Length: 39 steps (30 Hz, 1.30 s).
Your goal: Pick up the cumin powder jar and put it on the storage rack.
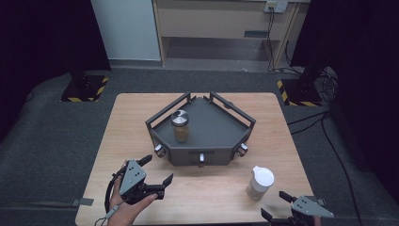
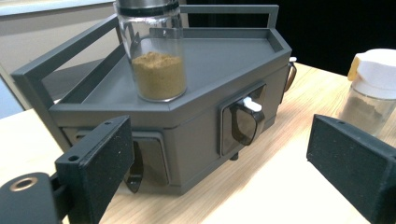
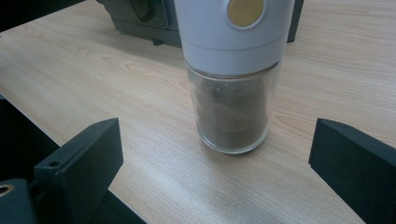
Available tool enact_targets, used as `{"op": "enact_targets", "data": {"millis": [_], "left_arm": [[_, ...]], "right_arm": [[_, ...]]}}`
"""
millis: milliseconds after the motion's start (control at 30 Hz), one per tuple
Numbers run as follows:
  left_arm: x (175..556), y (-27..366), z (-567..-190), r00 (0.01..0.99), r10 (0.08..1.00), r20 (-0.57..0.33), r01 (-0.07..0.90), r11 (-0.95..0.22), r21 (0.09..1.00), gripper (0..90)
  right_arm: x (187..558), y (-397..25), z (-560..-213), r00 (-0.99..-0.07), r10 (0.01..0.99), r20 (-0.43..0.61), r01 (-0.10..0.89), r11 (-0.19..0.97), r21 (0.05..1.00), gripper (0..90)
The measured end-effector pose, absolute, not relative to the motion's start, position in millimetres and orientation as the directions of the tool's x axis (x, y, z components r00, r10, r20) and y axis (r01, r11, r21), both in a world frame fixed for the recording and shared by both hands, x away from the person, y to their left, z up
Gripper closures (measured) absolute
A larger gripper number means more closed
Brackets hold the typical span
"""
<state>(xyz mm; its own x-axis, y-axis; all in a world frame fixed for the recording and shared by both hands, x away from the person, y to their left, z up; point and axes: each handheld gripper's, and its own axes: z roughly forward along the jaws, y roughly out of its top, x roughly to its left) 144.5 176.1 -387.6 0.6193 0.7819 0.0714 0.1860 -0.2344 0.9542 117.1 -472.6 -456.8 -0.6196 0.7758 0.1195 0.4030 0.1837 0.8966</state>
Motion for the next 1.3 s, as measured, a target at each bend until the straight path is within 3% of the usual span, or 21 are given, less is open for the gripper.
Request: {"op": "enact_targets", "data": {"millis": [1300], "left_arm": [[107.0,197.3,-423.1,0.554,0.832,0.023,0.254,-0.196,0.947,6.4]], "right_arm": [[115.4,-471.0,-456.7,-0.618,0.779,0.11,0.401,0.191,0.896,3.3]]}}
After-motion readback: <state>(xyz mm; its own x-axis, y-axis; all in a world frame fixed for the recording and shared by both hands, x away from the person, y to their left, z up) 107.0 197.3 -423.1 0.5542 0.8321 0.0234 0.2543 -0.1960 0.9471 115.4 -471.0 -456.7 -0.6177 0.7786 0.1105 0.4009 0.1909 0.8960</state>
